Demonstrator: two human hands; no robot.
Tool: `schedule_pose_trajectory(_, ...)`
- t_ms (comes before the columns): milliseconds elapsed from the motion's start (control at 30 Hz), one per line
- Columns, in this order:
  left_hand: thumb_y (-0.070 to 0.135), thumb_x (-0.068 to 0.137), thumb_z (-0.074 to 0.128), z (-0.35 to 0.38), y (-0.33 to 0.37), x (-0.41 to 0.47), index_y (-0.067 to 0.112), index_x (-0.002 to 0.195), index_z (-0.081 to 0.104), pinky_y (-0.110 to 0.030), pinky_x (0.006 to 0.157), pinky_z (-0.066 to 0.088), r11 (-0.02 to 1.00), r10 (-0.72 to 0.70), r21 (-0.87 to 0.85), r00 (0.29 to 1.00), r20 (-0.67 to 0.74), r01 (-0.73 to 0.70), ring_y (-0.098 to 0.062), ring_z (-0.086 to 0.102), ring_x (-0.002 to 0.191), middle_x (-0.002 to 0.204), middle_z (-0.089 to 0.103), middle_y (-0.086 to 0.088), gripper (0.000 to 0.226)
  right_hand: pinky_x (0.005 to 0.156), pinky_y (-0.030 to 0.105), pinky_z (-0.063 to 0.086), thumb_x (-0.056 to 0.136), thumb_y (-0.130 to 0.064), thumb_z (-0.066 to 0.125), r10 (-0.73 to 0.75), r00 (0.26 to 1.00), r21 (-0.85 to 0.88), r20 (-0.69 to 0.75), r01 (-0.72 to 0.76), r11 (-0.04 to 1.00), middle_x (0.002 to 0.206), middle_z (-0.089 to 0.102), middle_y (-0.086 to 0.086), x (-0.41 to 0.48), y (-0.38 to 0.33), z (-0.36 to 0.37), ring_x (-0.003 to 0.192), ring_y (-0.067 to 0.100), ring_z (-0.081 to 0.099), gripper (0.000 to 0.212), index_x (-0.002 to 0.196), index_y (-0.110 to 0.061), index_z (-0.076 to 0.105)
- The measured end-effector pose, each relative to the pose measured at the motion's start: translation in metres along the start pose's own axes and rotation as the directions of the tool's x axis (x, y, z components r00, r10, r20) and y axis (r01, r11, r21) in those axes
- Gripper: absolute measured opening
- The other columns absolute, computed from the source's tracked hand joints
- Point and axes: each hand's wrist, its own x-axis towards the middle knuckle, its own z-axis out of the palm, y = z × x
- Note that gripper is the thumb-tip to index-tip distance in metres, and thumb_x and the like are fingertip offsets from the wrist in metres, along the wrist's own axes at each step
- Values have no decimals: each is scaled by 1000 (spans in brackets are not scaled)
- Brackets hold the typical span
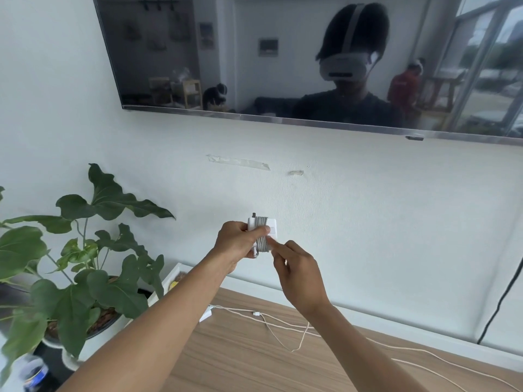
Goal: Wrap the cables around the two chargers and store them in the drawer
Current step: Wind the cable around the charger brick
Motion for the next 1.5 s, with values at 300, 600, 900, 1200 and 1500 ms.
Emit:
schedule_pose_trajectory(300, 21, 85, 72, 3, 0, -9, 6, 86, 73, -26, 54, 57, 992, 70, -106, 997, 22, -68, -14, 64, 57, 72, 69, -5, 15, 53, 13, 35, 91, -19, 63, 407, 895, 556, 180, -434, 709, 60, 57, -16, -4, 10, -2, 48, 3, 39, 10, 86, -12, 68)
schedule_pose_trajectory(600, 20, 89, 67, -5, 3, -13, 4, 106, 70, -26, 60, 53, 993, 107, -75, 941, 320, -88, -15, 66, 69, 81, 69, -6, 24, 43, 20, 23, 88, -21, 67, 434, 837, 516, 333, -547, 659, 56, 56, -9, 5, 21, -13, 44, 12, 28, 25, 63, -25, 67)
schedule_pose_trajectory(900, 20, 83, 75, -16, 1, -15, 11, 109, 71, -26, 56, 50, 933, 126, 227, 846, 518, -278, -15, 63, 69, 90, 72, -8, 28, 43, 18, 23, 88, -8, 55, 431, 704, 172, 564, -611, 773, 38, 40, -12, 41, 23, -40, 41, 8, 29, 32, 58, -16, 60)
schedule_pose_trajectory(1200, 47, 68, 77, -19, -10, -11, 21, 99, 71, -34, 58, 52, 802, 71, 473, 845, 530, -365, -18, 63, 65, 93, 73, -6, 40, 45, 19, 20, 95, -7, 51, 385, 532, 196, 754, -742, 641, 51, 44, -7, 39, 29, -48, 44, 8, 28, 39, 59, -14, 62)
schedule_pose_trajectory(1500, 47, 75, 72, -9, -17, -11, 14, 79, 57, -32, 57, 36, 598, 200, 713, 930, 309, -366, -24, 53, 68, 70, 57, 0, 36, 43, 16, 29, 92, -14, 57, 472, 710, 136, 522, -616, 776, 61, 53, -4, 42, 16, -37, 48, 9, 36, 19, 81, -12, 72)
